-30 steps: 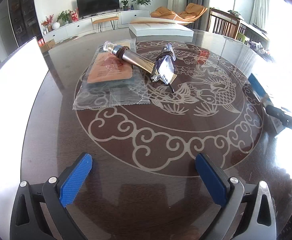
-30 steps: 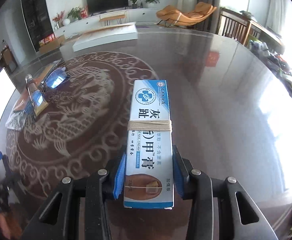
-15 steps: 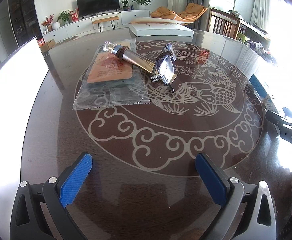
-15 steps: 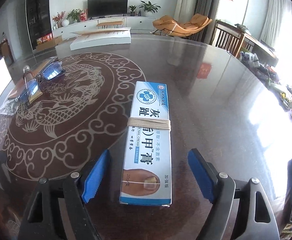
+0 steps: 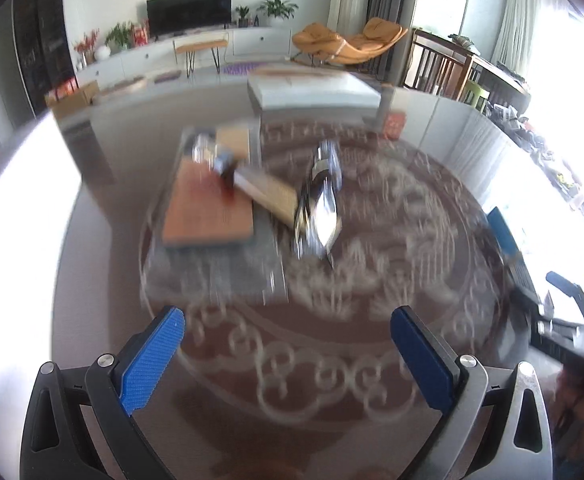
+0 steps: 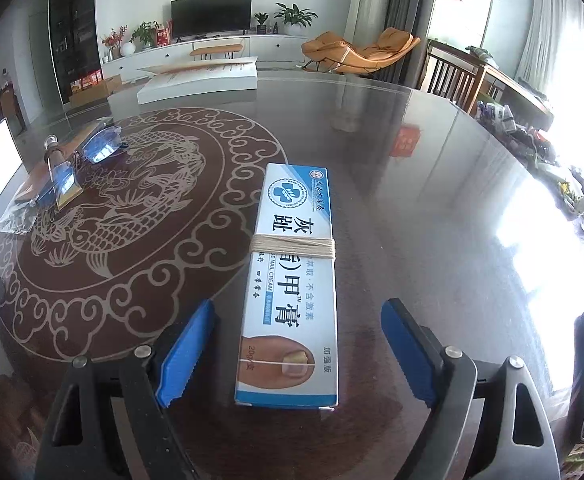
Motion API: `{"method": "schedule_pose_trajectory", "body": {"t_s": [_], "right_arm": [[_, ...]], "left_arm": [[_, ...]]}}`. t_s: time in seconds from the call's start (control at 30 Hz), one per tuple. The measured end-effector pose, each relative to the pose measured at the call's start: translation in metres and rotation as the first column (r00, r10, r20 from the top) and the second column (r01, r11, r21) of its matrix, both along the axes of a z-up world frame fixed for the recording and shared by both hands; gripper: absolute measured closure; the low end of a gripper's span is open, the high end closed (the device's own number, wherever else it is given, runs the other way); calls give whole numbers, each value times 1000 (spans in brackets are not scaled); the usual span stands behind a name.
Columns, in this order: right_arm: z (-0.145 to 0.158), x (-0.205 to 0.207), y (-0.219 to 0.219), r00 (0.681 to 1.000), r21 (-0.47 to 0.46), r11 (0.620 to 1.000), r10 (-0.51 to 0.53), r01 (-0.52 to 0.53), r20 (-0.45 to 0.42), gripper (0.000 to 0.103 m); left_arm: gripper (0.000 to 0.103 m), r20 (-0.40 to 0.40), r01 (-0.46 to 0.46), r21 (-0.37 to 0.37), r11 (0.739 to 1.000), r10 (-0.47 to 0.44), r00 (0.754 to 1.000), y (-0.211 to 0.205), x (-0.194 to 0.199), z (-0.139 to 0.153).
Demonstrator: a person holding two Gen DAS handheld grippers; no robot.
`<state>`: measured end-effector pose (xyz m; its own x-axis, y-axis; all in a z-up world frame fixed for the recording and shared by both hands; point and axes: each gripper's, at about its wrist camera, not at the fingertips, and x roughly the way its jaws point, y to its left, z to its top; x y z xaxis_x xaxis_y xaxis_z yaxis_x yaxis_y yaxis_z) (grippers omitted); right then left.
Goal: Organize objects
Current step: 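Grasp the clear eyeglasses with the left tool while the right tool holds the nail cream box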
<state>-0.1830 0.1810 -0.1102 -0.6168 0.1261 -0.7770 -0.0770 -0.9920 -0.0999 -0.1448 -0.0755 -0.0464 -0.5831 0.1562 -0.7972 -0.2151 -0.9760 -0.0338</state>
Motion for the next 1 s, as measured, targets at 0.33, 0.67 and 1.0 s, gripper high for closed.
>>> {"method": "schedule_pose_trajectory", "body": {"t_s": [0.33, 0.67, 1.0], "right_arm": [[-1, -1, 0, 1000, 2, 1000, -4, 4, 6, 17], [-2, -1, 1, 1000, -6, 1000, -2, 2, 10, 16], [-2, -1, 2, 1000, -7, 1000, -2, 2, 10, 15]], "left_arm": [[16, 70, 105, -202, 974, -93, 993, 76, -107, -20], [85, 61, 128, -193, 973, -118, 991, 84, -69, -29], [83, 70, 51, -60, 997, -47, 996, 36, 53, -31]]}}
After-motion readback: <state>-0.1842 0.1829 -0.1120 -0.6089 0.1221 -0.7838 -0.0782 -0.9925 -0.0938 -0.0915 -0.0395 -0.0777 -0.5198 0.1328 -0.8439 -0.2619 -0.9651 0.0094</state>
